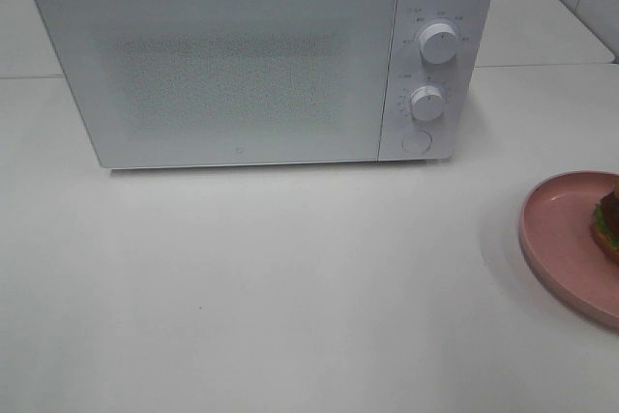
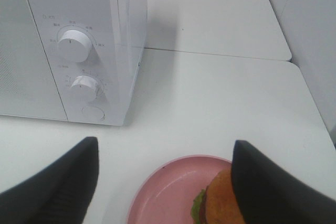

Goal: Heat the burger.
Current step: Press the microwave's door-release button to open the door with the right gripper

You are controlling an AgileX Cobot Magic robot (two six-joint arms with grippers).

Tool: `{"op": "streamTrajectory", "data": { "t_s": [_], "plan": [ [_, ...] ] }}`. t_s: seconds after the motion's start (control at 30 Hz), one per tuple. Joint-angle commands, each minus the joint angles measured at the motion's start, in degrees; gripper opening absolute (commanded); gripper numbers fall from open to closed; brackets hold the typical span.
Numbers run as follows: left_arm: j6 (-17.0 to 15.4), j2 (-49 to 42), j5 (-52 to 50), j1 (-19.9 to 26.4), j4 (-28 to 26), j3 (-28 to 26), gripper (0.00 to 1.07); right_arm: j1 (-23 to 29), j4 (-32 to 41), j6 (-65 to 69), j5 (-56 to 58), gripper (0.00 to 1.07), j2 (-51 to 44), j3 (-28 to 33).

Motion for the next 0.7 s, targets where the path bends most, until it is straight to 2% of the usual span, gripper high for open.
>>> {"op": "streamTrajectory", "data": {
  "t_s": [0.03,0.07,0.13,0.17,0.2,0.23,0.33,0.37,0.4,0.43,0.47,0.5,0.6,0.63,0.7],
  "plan": [
    [0.00,-0.92,0.06,0.11,-0.23,0.06,0.88,-0.40,-0.06,-0.29,-4.93,0.58,4.35,-0.34],
    [0.00,-0.92,0.06,0.11,-0.23,0.06,0.88,-0.40,-0.06,-0.29,-4.93,0.58,4.35,-0.34],
    [0.00,-0.92,0.06,0.11,-0.23,0.06,0.88,-0.40,0.00,0.34,-8.77,0.42,9.40,-0.34],
    [0.00,-0.92,0.06,0.11,-0.23,0.06,0.88,-0.40,0.00,0.34,-8.77,0.42,9.40,-0.34],
    [0.00,-0.92,0.06,0.11,-0.23,0.06,0.88,-0.40,-0.06,0.52,-9.74,0.37,10.66,-0.34],
    [0.00,-0.92,0.06,0.11,-0.23,0.06,0.88,-0.40,-0.06,0.92,-11.63,0.26,13.12,-0.34],
    [0.00,-0.92,0.06,0.11,-0.23,0.06,0.88,-0.40,-0.23,1.32,-12.78,0.21,14.38,-0.23],
    [0.00,-0.92,0.06,0.11,-0.23,0.06,0.88,-0.40,-0.80,2.75,-16.62,0.12,16.33,0.63],
    [0.00,-0.92,0.06,0.11,-0.23,0.06,0.88,-0.40,-0.97,3.44,-19.42,0.07,17.36,1.60],
    [0.00,-0.92,0.06,0.11,-0.23,0.06,0.88,-0.40,-0.97,3.44,-19.42,0.07,17.36,1.60],
    [0.00,-0.92,0.06,0.11,-0.23,0.06,0.88,-0.40,-0.97,4.93,-25.27,0.00,19.08,3.67],
    [0.00,-0.92,0.06,0.11,-0.23,0.06,0.88,-0.40,-0.92,7.68,-30.77,0.00,20.86,5.73],
    [0.00,-0.92,0.06,0.11,-0.23,0.06,0.88,-0.40,-0.92,9.11,-33.00,0.00,21.66,6.70],
    [0.00,-0.92,0.06,0.11,-0.23,0.06,0.88,-0.40,-0.92,13.29,-37.87,0.00,22.92,8.42],
    [0.00,-0.92,0.06,0.11,-0.23,0.06,0.88,-0.40,-0.92,15.24,-40.11,0.00,23.49,9.05]
  ]
}}
